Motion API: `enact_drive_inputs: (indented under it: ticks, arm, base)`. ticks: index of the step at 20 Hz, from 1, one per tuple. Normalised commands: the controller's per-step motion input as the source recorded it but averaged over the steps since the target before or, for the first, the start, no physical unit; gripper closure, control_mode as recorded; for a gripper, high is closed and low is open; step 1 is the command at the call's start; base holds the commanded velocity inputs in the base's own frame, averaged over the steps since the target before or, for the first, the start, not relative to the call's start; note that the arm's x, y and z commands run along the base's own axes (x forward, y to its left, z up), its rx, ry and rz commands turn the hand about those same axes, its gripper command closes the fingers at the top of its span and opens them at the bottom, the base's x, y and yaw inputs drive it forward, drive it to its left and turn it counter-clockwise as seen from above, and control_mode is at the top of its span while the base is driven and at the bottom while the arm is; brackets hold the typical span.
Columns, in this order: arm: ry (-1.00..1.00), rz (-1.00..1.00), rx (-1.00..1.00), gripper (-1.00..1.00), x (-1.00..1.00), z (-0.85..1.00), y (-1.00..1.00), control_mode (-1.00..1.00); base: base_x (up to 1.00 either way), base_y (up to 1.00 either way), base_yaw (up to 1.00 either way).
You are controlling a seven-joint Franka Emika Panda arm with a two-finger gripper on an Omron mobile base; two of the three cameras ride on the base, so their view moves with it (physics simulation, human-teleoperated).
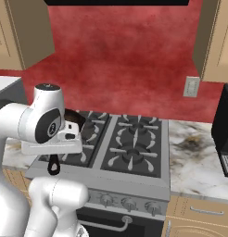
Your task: Pick up the pan with the steak in it and place it on the dining table. Then place the steak on the plate.
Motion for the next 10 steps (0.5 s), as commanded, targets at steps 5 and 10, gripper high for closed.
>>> enact_drive_inputs:
  ticks: [5, 10]
  arm:
    - [0.00, 0.00, 0.00, 1.00, 0.00, 0.00, 0.00, 1.00]
    - [0.00, 0.00, 0.00, 1.00, 0.00, 0.00, 0.00, 1.00]
  base:
    - [-0.09, 0.01, -0.17]
    - [-0.04, 0.13, -0.49]
